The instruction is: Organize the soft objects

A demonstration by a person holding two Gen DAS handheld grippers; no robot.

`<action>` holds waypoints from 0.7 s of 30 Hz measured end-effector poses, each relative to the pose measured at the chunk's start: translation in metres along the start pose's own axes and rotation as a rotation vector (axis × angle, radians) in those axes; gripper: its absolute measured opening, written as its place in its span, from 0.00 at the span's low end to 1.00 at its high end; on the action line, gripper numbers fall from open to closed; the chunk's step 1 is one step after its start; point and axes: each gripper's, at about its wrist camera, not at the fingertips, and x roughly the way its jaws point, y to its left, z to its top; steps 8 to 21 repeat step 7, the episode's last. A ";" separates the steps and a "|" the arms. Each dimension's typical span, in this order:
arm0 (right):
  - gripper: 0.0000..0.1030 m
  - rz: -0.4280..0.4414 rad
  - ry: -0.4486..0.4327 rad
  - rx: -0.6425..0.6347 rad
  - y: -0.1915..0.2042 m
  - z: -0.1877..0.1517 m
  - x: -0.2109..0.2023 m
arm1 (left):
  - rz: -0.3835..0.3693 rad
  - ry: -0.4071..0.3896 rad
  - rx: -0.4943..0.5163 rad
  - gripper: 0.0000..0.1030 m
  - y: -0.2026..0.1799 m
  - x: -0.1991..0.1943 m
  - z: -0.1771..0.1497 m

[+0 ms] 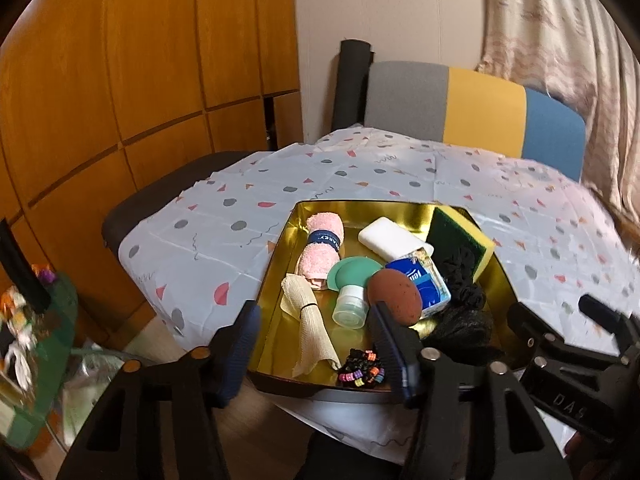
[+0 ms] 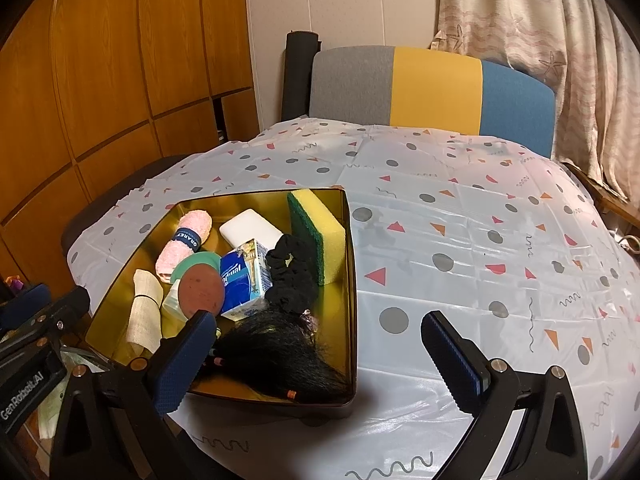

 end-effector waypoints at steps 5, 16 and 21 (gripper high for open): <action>1.00 -0.005 0.016 0.003 -0.001 -0.001 0.006 | -0.008 -0.036 -0.017 0.49 0.005 -0.002 0.001; 1.00 -0.007 0.018 0.001 -0.002 -0.001 0.007 | -0.014 -0.034 -0.016 0.49 0.005 -0.002 0.002; 1.00 -0.007 0.018 0.001 -0.002 -0.001 0.007 | -0.014 -0.034 -0.016 0.49 0.005 -0.002 0.002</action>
